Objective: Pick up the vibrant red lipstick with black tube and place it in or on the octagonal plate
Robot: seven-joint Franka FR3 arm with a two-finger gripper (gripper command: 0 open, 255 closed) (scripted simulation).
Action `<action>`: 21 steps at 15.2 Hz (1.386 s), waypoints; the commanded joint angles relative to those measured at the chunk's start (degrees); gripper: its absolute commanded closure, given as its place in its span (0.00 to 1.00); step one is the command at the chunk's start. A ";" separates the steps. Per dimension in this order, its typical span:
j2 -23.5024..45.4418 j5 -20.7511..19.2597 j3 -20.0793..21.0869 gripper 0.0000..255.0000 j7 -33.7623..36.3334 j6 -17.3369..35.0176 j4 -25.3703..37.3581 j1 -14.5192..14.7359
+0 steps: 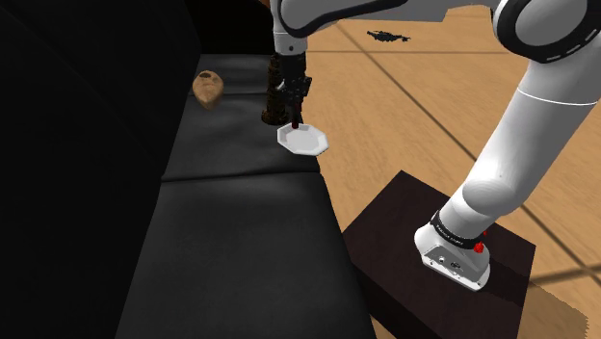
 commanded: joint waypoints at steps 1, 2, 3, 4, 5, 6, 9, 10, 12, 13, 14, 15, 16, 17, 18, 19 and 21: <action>0.11 -0.31 -1.13 1.00 -2.66 -0.37 0.43 -1.50; 0.33 -0.49 -1.68 1.00 -3.86 -0.63 0.88 -2.19; 0.60 -0.69 -2.22 1.00 -5.05 -0.91 1.41 -2.88; 1.04 -0.97 -2.91 1.00 -6.61 -1.29 2.21 -3.78; 1.15 -1.01 -2.92 1.00 -6.60 -0.55 1.58 -3.78; 1.27 -1.04 -2.93 1.00 -6.58 0.18 0.96 -3.78; 1.71 -1.18 -2.97 1.00 -6.51 2.36 -0.80 -3.78; 1.88 -1.23 -2.98 1.00 -6.48 3.08 -1.36 -3.77; 2.25 -1.35 -3.01 1.00 -6.42 4.52 -2.43 -3.76; 2.46 -1.42 -3.03 1.00 -6.38 5.23 -2.94 -3.75; 2.68 -1.49 -3.04 1.00 -6.35 5.94 -3.45 -3.74; 2.90 -1.56 -3.06 1.00 -6.31 6.64 -3.93 -3.72; 3.14 -1.63 -3.08 1.00 -6.27 7.35 -4.41 -3.71; 3.40 -1.71 -3.10 1.00 -6.22 8.05 -4.87 -3.70; 3.66 -1.79 -3.12 1.00 -6.17 8.74 -5.31 -3.68; 3.93 -1.88 -3.14 1.00 -6.12 9.44 -5.75 -3.66; 4.51 -2.07 -3.19 1.00 -6.02 10.82 -6.57 -3.62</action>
